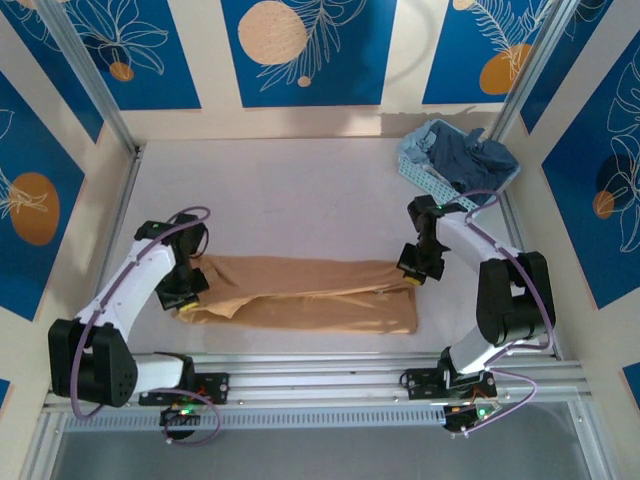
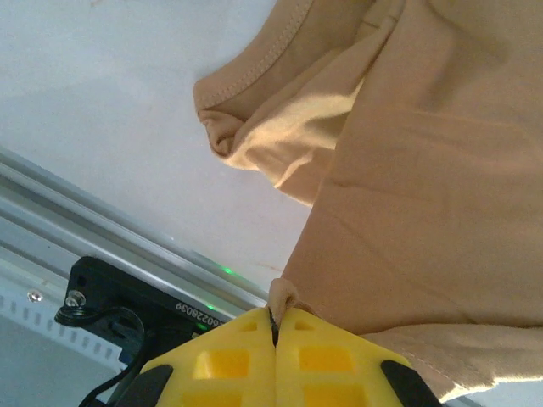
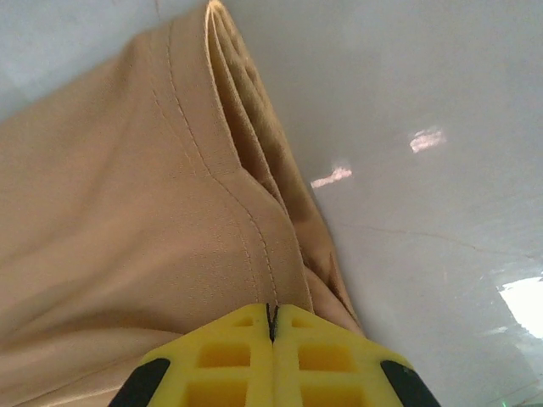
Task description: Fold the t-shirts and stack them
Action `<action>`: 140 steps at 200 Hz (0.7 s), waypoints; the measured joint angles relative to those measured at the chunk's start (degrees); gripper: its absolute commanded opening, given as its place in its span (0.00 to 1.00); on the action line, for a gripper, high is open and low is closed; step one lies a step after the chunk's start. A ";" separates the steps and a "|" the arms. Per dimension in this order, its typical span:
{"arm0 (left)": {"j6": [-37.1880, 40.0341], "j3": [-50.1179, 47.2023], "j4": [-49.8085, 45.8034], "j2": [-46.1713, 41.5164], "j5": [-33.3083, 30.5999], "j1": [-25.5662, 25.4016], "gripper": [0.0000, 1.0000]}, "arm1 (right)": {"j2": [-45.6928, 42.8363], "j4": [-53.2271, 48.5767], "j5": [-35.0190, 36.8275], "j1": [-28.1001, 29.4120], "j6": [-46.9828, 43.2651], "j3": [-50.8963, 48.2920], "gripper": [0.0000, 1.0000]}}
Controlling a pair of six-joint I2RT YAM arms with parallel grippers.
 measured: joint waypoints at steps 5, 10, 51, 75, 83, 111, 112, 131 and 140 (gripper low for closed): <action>0.02 -0.11 0.42 0.31 -0.26 0.00 0.00 | -0.04 -0.11 -0.04 0.13 0.04 -0.15 0.00; 0.02 -0.20 0.87 0.63 -0.50 0.00 0.00 | -0.11 -0.09 -0.07 0.26 0.20 -0.31 0.00; 0.07 -0.31 3.06 2.16 -1.75 0.00 0.00 | -1.11 -0.61 -0.20 1.05 1.05 -0.35 0.00; 0.13 -0.50 3.74 2.19 -1.97 0.00 0.00 | -2.51 -1.55 -0.20 1.42 1.62 -0.35 0.00; 0.15 -0.83 4.13 2.21 -1.99 0.00 0.00 | -3.04 -1.75 -0.22 1.46 1.95 -0.39 0.00; 0.17 -1.11 4.42 3.06 -2.32 0.00 0.41 | -4.28 -2.49 -0.22 1.46 3.06 -1.49 0.35; 0.17 -1.11 4.42 3.06 -2.32 0.00 0.43 | -4.33 -2.56 -0.15 1.46 3.23 -1.53 0.36; 0.31 0.28 3.91 3.13 -3.23 0.13 0.51 | -6.10 -3.28 0.61 1.40 4.44 -1.73 0.47; 0.87 2.32 3.67 3.52 -3.72 0.39 0.54 | -7.96 -3.26 0.85 1.29 5.33 -1.68 0.48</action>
